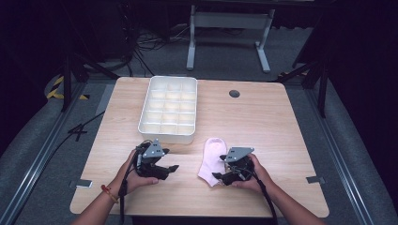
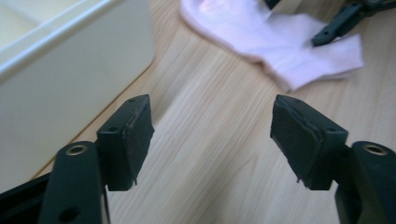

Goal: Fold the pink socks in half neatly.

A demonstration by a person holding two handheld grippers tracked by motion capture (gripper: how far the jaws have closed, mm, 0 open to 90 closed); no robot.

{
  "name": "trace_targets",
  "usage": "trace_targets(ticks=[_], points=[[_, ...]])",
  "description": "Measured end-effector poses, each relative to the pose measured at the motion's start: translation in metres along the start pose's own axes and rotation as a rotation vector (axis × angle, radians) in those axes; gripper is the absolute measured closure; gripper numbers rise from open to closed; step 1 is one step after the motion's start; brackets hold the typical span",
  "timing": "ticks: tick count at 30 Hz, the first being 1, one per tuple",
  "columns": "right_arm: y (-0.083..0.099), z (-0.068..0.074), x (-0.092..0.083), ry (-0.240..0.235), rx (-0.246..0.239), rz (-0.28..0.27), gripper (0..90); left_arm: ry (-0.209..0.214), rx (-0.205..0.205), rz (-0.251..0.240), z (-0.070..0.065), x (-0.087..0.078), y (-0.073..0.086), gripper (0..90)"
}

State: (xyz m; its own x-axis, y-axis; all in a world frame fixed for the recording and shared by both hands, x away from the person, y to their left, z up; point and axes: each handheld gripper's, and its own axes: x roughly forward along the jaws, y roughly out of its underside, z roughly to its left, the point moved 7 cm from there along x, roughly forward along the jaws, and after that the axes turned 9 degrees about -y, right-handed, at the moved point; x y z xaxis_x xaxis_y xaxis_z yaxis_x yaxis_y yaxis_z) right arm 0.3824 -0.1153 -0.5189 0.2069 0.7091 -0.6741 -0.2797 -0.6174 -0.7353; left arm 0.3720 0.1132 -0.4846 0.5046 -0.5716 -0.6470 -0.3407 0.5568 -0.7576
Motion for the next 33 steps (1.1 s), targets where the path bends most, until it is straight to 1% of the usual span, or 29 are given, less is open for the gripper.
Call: trace_targets(ticks=[2, 3, 4, 5, 6, 7, 8, 9, 10, 11, 12, 13, 14, 15, 16, 17, 18, 20, 21, 23, 24, 25, 26, 27, 28, 29, 30, 31, 33], points=[[-0.002, -0.007, -0.009, 0.026, 0.009, -0.018, 30.9, 0.028, 0.008, -0.010, -0.007, 0.003, -0.005, 33.2], [-0.002, -0.007, -0.009, 0.026, 0.009, -0.018, 30.9, 0.028, 0.008, -0.010, -0.007, 0.003, -0.005, 35.7], [-0.003, -0.016, -0.017, 0.052, 0.018, -0.021, 31.5, 0.051, 0.044, -0.009, -0.014, 0.009, -0.010, 36.9], [-0.003, -0.021, -0.021, 0.065, 0.022, -0.026, 31.7, 0.064, 0.057, -0.004, -0.018, 0.011, -0.011, 38.1], [-0.004, -0.026, -0.024, 0.076, 0.027, -0.026, 32.3, 0.074, 0.062, -0.006, -0.021, 0.013, -0.013, 41.6], [-0.004, -0.029, -0.025, 0.084, 0.027, -0.024, 32.9, 0.074, 0.062, -0.006, -0.021, 0.013, -0.013, 42.4], [-0.004, -0.029, -0.025, 0.084, 0.027, -0.024, 32.9, 0.090, 0.084, 0.002, -0.026, 0.016, -0.015, 42.4], [-0.006, -0.042, -0.027, 0.100, 0.041, -0.024, 34.2, 0.107, 0.126, 0.007, -0.033, 0.021, -0.019, 47.3], [-0.007, -0.048, -0.027, 0.102, 0.047, -0.026, 34.6, 0.107, 0.126, 0.007, -0.033, 0.021, -0.019, 47.5], [-0.008, -0.053, -0.026, 0.103, 0.055, -0.028, 35.1, 0.132, 0.146, 0.010, -0.040, 0.026, -0.022, 48.2], [-0.009, -0.057, -0.024, 0.094, 0.066, -0.028, 36.4, 0.141, 0.155, 0.008, -0.043, 0.029, -0.024, 50.2], [-0.010, -0.062, -0.022, 0.096, 0.066, -0.022, 36.9, 0.148, 0.159, 0.015, -0.047, 0.031, -0.025, 50.8], [-0.012, -0.065, -0.020, 0.092, 0.072, -0.023, 38.0, 0.148, 0.159, 0.015, -0.047, 0.031, -0.025, 50.9], [-0.012, -0.065, -0.020, 0.092, 0.072, -0.023, 38.0, 0.149, 0.171, 0.014, -0.050, 0.035, -0.026, 50.9], [-0.018, -0.070, -0.016, 0.066, 0.094, -0.040, 42.0, 0.159, 0.177, 0.020, -0.053, 0.037, -0.027, 50.9], [-0.020, -0.072, -0.014, 0.069, 0.093, -0.040, 43.1, 0.168, 0.195, 0.026, -0.058, 0.043, -0.028, 50.9], [-0.022, -0.075, -0.012, 0.077, 0.089, -0.038, 44.9, 0.168, 0.195, 0.026, -0.058, 0.043, -0.028, 50.9], [-0.024, -0.077, -0.010, 0.083, 0.088, -0.034, 46.1, 0.167, 0.220, 0.038, -0.063, 0.049, -0.028, 51.3], [-0.027, -0.081, -0.006, 0.093, 0.099, -0.027, 48.8, 0.178, 0.238, 0.055, -0.067, 0.054, -0.026, 52.7], [-0.029, -0.082, -0.003, 0.087, 0.101, -0.022, 49.8, 0.181, 0.262, 0.069, -0.070, 0.059, -0.023, 54.1], [-0.029, -0.084, -0.001, 0.091, 0.100, -0.013, 50.3, 0.179, 0.275, 0.074, -0.071, 0.062, -0.021, 54.0], [-0.028, -0.086, 0.002, 0.096, 0.099, 0.001, 50.9, 0.178, 0.270, 0.087, -0.073, 0.063, -0.019, 54.0], [-0.028, -0.086, 0.002, 0.096, 0.099, 0.001, 50.9, 0.178, 0.270, 0.087, -0.073, 0.063, -0.019, 53.9], [-0.025, -0.090, 0.006, 0.094, 0.117, 0.012, 52.0, 0.169, 0.268, 0.102, -0.074, 0.066, -0.016, 52.8], [-0.023, -0.092, 0.008, 0.101, 0.129, 0.014, 51.7, 0.161, 0.266, 0.093, -0.074, 0.068, -0.016, 51.9], [-0.020, -0.094, 0.009, 0.103, 0.144, 0.019, 51.6, 0.171, 0.263, 0.093, -0.074, 0.068, -0.016, 51.0], [-0.018, -0.095, 0.011, 0.104, 0.158, 0.018, 51.6, 0.169, 0.258, 0.094, -0.074, 0.068, -0.016, 50.8], [-0.018, -0.095, 0.011, 0.104, 0.158, 0.018, 51.6, 0.169, 0.258, 0.094, -0.074, 0.068, -0.016, 50.8], [-0.015, -0.096, 0.014, 0.097, 0.176, 0.011, 50.8, 0.156, 0.263, 0.096, -0.073, 0.070, -0.014, 51.2]])
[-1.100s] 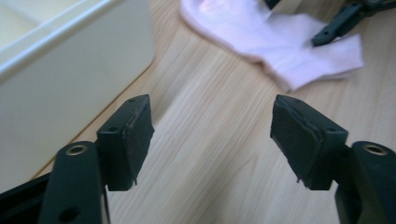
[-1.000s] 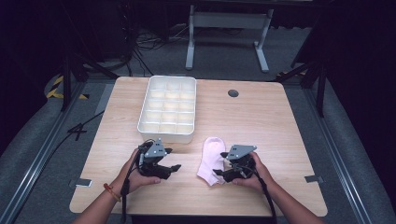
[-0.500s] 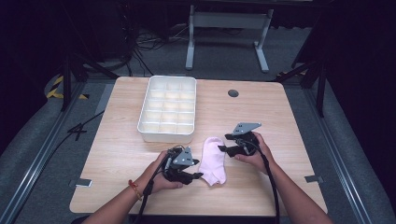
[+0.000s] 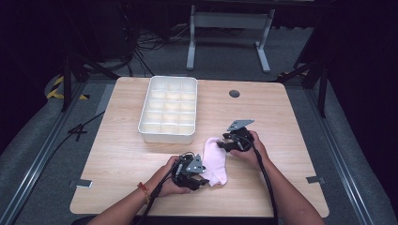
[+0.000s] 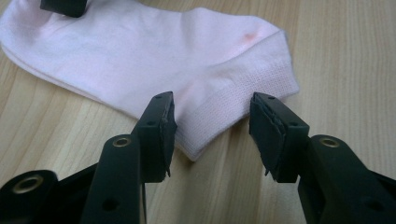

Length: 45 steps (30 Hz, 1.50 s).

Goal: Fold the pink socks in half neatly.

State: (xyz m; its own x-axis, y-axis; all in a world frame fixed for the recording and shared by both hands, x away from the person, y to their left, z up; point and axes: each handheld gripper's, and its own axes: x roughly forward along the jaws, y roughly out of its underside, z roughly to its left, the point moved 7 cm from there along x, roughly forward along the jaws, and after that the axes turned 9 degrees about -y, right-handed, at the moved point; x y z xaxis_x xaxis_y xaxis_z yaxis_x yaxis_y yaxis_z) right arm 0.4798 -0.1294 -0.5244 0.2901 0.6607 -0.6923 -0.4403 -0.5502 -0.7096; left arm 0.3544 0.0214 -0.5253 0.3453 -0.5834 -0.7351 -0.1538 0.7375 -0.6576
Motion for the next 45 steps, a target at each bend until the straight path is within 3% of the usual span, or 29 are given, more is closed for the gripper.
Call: trace_targets(ticks=[3, 7, 8, 13, 22, 29, 33, 45], points=[[0.002, -0.001, 0.000, -0.012, 0.029, -0.004, 50.1, -0.004, -0.006, 0.002, 0.000, 0.001, 0.000, 51.4], [0.003, 0.000, 0.000, -0.008, 0.029, -0.013, 52.6, -0.003, -0.009, 0.003, 0.000, 0.001, 0.000, 51.5], [0.002, 0.002, 0.000, -0.014, 0.025, -0.010, 58.8, -0.004, -0.010, 0.004, 0.000, 0.001, 0.000, 51.5], [0.002, 0.008, 0.001, -0.046, 0.028, -0.009, 73.2, -0.006, -0.022, 0.007, 0.000, 0.000, 0.000, 51.5], [0.003, 0.009, 0.000, -0.087, 0.057, -0.023, 82.9, -0.002, -0.019, 0.006, 0.001, 0.000, 0.001, 51.8], [-0.001, 0.013, -0.003, -0.088, 0.027, -0.034, 83.3, -0.006, -0.029, 0.005, 0.001, 0.001, 0.001, 52.0], [-0.007, 0.015, -0.010, -0.084, 0.009, -0.067, 83.4, -0.017, -0.034, 0.010, 0.002, 0.001, 0.000, 52.0], [-0.019, 0.026, -0.028, -0.077, -0.086, -0.101, 83.4, -0.044, -0.055, 0.003, 0.006, 0.003, 0.000, 49.2]])
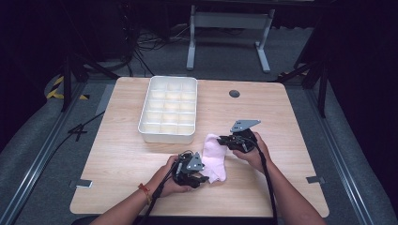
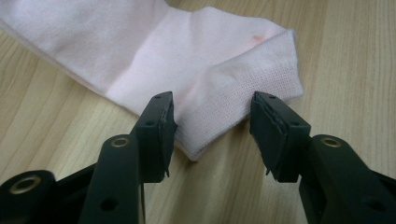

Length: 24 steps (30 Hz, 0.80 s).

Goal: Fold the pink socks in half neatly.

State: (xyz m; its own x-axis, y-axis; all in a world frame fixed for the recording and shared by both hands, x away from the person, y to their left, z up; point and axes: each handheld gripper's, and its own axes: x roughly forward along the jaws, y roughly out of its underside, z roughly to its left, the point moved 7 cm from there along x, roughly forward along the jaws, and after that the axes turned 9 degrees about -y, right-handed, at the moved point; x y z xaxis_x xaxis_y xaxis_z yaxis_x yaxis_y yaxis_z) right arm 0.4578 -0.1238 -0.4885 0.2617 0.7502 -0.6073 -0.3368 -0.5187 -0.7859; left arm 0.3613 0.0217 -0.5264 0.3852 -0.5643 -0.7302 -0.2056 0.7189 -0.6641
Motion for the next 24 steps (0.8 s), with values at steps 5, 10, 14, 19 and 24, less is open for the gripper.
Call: trace_targets(ticks=[5, 10, 14, 19, 24], points=[[-0.004, 0.008, -0.004, -0.009, -0.031, -0.003, 83.3, -0.003, 0.000, 0.001, 0.000, 0.000, 0.000, 49.1], [-0.006, 0.019, -0.005, -0.046, -0.067, 0.000, 83.3, -0.008, -0.014, -0.001, 0.000, 0.001, 0.000, 47.7], [-0.006, 0.027, -0.006, -0.071, -0.092, 0.009, 83.2, -0.011, -0.011, 0.000, 0.001, 0.000, 0.000, 47.6], [-0.007, 0.032, -0.007, -0.088, -0.113, 0.018, 83.2, -0.013, -0.012, 0.001, 0.001, 0.000, 0.001, 47.5], [-0.004, 0.036, -0.011, -0.104, -0.105, 0.017, 83.2, -0.031, -0.015, 0.026, 0.002, -0.001, 0.001, 40.1]])
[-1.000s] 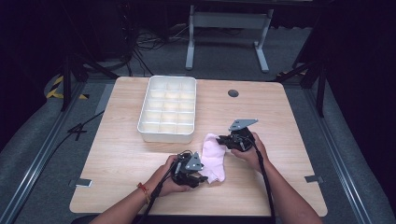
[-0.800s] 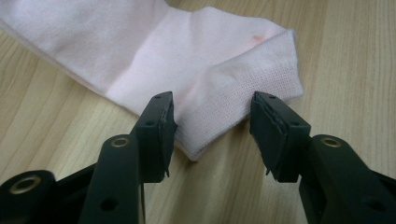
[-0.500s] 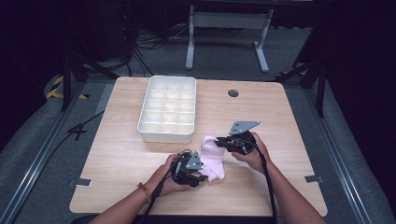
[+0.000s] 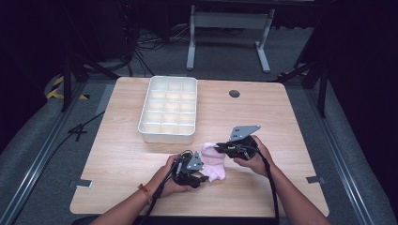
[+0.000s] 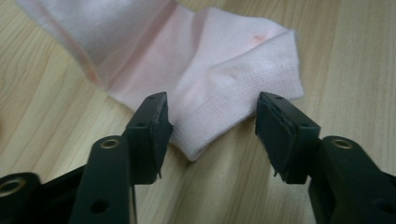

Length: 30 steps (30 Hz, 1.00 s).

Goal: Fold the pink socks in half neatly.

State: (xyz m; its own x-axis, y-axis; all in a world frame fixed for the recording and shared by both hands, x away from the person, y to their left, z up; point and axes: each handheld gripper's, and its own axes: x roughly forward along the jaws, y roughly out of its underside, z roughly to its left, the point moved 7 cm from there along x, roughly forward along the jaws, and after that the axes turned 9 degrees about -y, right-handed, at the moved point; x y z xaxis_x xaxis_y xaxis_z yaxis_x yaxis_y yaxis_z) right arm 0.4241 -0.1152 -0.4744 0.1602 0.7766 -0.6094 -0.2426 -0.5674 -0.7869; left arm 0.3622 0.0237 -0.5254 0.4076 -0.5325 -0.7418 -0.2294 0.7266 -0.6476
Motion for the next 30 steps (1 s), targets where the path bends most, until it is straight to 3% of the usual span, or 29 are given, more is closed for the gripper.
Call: trace_targets(ticks=[2, 4, 10, 11, 15, 19, 23, 27, 30], points=[[0.002, -0.001, -0.001, 0.000, 0.020, -0.014, 83.2, 0.012, -0.037, -0.042, 0.004, -0.008, -0.004, 40.1], [0.002, 0.000, -0.003, 0.011, 0.007, -0.019, 83.3, 0.000, -0.053, -0.061, 0.009, -0.015, -0.005, 40.6], [0.003, 0.007, -0.001, 0.005, -0.020, -0.007, 83.2, -0.011, -0.067, -0.065, 0.018, -0.021, 0.000, 47.4], [0.003, 0.008, -0.001, 0.005, -0.023, -0.003, 83.1, -0.031, -0.057, -0.042, 0.022, -0.023, 0.003, 49.3], [0.003, 0.011, -0.002, -0.005, -0.035, -0.001, 82.7, -0.054, -0.068, -0.043, 0.029, -0.026, 0.004, 49.3], [0.004, 0.014, -0.004, -0.016, -0.049, 0.007, 82.0, -0.111, -0.060, -0.055, 0.036, -0.030, 0.001, 43.6], [0.005, 0.016, -0.008, -0.018, -0.049, 0.019, 81.3, -0.091, -0.045, -0.085, 0.036, -0.030, -0.011, 41.6], [0.006, 0.020, -0.010, -0.016, -0.059, 0.026, 80.4, -0.066, -0.026, -0.079, 0.034, -0.028, -0.015, 43.7], [0.006, 0.021, -0.010, -0.016, -0.063, 0.029, 81.3, -0.011, 0.008, -0.061, 0.027, -0.030, -0.009, 48.9]])
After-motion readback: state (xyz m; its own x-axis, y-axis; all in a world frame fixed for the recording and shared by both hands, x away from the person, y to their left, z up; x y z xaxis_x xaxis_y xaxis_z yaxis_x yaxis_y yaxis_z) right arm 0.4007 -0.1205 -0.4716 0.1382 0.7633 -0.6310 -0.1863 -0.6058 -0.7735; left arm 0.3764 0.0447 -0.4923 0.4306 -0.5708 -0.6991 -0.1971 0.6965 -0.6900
